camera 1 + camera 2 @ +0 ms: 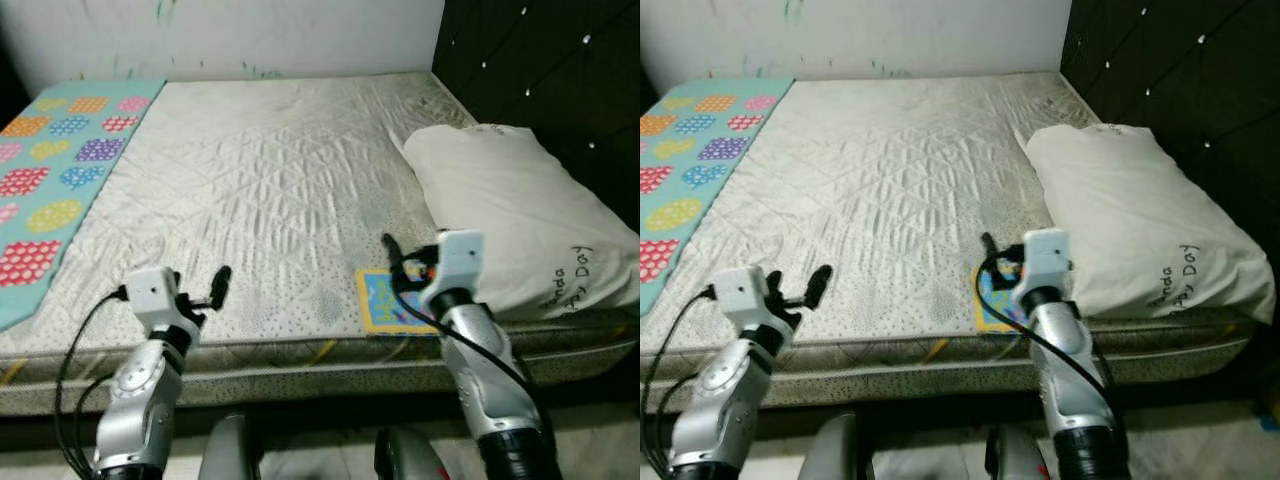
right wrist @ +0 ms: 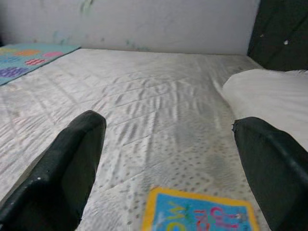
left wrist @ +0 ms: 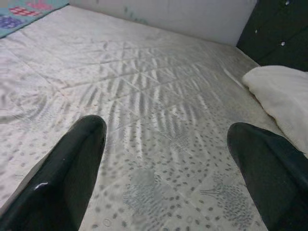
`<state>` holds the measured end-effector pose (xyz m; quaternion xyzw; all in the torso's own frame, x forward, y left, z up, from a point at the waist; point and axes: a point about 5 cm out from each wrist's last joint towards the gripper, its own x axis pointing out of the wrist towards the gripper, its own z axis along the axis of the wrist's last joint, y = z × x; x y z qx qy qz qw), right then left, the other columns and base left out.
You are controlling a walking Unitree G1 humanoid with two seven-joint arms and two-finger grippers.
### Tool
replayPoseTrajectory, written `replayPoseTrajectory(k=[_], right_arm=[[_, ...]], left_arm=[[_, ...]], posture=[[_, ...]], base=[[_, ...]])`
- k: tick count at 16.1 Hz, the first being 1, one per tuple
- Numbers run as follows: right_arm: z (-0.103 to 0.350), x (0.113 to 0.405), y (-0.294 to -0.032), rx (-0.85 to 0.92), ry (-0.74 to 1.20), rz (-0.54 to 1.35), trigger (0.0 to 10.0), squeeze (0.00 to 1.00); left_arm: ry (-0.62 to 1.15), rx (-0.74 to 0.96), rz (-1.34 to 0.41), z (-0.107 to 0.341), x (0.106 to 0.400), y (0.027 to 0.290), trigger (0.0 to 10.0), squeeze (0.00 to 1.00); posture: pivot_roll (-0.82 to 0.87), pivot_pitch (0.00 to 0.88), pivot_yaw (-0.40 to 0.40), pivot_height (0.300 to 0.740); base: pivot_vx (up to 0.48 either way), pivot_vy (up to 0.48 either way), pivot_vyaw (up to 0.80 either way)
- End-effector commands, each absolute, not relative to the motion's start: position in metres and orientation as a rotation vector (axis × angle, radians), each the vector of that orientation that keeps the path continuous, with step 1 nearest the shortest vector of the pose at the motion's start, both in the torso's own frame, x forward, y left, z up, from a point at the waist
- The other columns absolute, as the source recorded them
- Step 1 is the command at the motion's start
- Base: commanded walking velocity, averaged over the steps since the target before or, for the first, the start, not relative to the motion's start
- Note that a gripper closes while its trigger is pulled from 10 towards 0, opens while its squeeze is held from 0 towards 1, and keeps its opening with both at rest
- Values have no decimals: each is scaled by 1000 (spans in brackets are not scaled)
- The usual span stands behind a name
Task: Clean up the room
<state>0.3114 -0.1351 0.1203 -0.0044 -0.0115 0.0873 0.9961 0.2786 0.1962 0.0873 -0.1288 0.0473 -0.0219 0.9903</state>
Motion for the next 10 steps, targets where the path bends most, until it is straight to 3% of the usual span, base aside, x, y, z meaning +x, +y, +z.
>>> replayPoseTrajectory(k=[1,6,10], right_arm=[[119,313,-133,-15,-8,183,10000,0],[113,311,-133,-36,33,202,10000,0],[104,310,-132,-155,86,253,10000,0]], left_arm=[[103,-249,-20,87,276,202,10000,0],[111,-255,-26,89,276,196,10000,0],[104,-257,-21,91,275,198,10000,0]], posture=[[-159,2,4,559],[-178,37,27,549],[-173,58,20,549]], base=[[0,0,0],[0,0,0],[0,0,0]])
